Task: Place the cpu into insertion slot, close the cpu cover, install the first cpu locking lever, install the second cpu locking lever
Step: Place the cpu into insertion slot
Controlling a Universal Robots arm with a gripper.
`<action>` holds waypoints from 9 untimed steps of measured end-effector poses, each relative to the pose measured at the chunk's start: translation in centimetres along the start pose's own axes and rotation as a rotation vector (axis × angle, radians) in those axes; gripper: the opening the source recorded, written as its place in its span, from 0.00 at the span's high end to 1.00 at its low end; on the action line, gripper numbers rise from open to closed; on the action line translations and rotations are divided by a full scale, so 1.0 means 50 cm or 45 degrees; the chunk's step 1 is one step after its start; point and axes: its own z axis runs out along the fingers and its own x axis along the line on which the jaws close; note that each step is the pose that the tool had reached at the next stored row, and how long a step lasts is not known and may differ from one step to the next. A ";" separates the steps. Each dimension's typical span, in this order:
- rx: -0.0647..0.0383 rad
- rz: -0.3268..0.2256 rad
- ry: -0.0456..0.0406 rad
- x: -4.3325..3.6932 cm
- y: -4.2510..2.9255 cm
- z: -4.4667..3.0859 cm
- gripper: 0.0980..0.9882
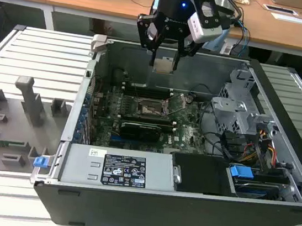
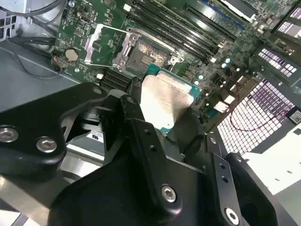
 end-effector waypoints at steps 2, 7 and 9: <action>0.000 0.008 -0.001 0.000 0.000 0.000 0.52; -0.001 0.081 -0.007 0.000 0.000 0.000 0.52; -0.002 0.112 -0.010 0.000 0.000 0.000 0.52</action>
